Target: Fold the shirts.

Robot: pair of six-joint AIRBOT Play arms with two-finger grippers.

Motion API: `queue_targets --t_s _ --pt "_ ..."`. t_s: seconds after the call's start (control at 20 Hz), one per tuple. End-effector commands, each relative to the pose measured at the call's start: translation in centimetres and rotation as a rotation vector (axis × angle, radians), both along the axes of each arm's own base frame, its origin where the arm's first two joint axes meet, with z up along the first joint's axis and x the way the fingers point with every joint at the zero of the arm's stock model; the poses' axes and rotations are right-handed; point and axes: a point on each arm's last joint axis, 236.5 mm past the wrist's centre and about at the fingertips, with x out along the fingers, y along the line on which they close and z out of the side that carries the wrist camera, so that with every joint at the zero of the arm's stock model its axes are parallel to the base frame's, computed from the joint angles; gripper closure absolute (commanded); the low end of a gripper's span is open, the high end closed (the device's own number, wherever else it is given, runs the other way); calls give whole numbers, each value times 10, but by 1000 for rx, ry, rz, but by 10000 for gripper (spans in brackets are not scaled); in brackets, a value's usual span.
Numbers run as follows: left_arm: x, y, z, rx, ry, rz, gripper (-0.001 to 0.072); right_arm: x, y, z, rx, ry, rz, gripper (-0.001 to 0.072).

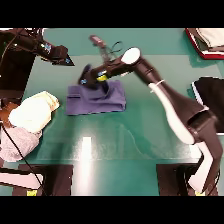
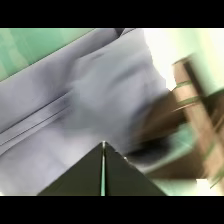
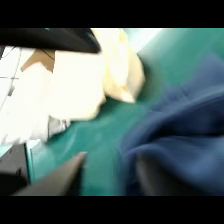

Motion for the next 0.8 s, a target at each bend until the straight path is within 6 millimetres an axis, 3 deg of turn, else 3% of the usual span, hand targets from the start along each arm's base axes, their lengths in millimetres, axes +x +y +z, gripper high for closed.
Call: queue_targets --t_s 0.0,0.05,0.15,0.25,0.4,0.55,0.6,0.65,0.75 --pt "-4 4 4 13 -2 1 683 -19 60 -5 48 -162 37 156" --pt "-5 6 2 20 3 -1 683 -24 57 -6 37 -163 42 155" --pt "-7 8 0 34 13 -5 683 -19 28 -12 -14 -144 20 156" --pt "-8 9 -1 40 15 -4 683 -6 -19 -16 -93 -128 10 158" --pt "-8 9 -2 46 9 -14 683 24 -108 -25 -177 1 -115 158" --pt "-6 9 -2 44 3 -11 683 41 -190 -57 -233 194 -243 155" --pt "-4 9 -1 43 -3 -7 683 41 -214 -72 -248 256 -267 82" --pt "-3 9 0 41 -7 -5 683 41 -234 -88 -260 312 -296 13" --pt "-2 9 0 39 -14 -1 683 38 -260 -115 -273 397 -354 14"
